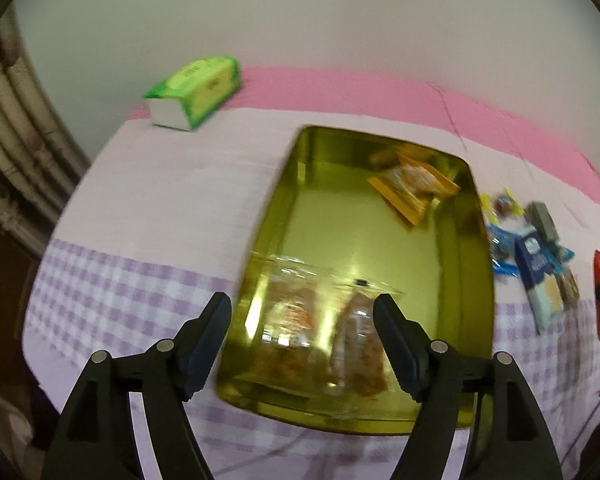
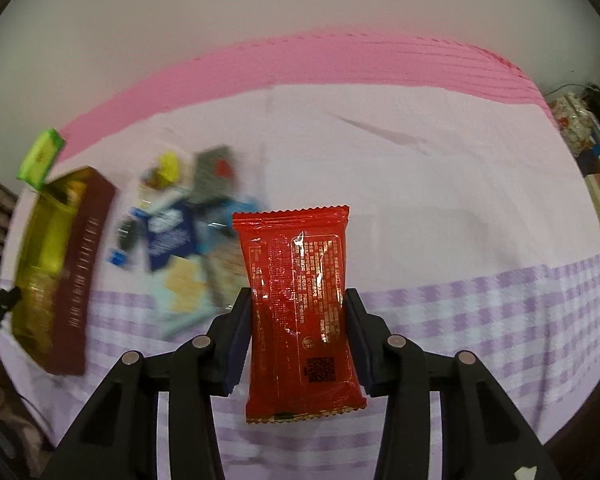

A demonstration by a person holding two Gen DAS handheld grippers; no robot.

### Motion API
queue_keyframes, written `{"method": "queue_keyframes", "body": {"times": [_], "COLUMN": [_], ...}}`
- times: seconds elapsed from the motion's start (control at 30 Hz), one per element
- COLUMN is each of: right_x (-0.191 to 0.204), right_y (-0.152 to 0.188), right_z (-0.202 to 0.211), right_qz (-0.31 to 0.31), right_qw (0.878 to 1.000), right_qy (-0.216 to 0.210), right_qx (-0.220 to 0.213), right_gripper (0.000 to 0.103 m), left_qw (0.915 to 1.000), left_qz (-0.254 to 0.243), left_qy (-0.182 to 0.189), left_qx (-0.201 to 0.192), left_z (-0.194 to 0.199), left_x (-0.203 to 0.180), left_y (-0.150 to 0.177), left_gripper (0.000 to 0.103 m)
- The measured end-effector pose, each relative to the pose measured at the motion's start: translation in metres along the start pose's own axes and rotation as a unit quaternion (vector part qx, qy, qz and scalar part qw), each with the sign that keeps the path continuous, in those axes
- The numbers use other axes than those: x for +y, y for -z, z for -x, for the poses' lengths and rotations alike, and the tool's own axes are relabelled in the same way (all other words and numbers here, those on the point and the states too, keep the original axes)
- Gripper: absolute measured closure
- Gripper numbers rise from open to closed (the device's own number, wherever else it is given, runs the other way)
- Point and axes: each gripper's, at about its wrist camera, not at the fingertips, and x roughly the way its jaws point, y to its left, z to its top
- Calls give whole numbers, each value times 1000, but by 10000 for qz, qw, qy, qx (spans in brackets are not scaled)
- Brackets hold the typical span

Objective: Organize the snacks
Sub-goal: 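Carry the red biscuit pack over the tin and lower it with the right gripper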

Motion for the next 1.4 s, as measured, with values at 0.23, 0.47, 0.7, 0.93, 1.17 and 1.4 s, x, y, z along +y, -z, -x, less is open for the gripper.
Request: {"method": "queue_keyframes", "body": {"times": [0.23, 0.47, 0.7, 0.93, 1.17, 1.4], "right_x": [61, 136, 196, 223, 237, 250], "right_y": [-6, -5, -4, 1, 8, 19], "right_z": [8, 0, -7, -22, -30, -42], "right_qz": [310, 734, 983, 965, 929, 1093], "right_qw": [9980, 9923, 9861, 9867, 9882, 9875], "right_qy": [-554, -995, -1338, -1305, -1213, -1136], "right_qx": [-36, 59, 45, -31, -104, 76], "right_gripper": [62, 62, 62, 62, 62, 62], "left_qw": [9990, 9971, 9951, 9934, 9933, 9936], "left_qz": [356, 590, 874, 1054, 1069, 1051], "left_qy": [-251, -471, -461, -440, -412, -402], "left_qx": [-54, 0, 13, 64, 142, 126], "left_z": [1, 1, 0, -3, -6, -5], "left_x": [34, 51, 63, 71, 70, 67], "left_y": [-3, 9, 11, 11, 12, 13], "left_gripper": [25, 25, 25, 25, 24, 24]}}
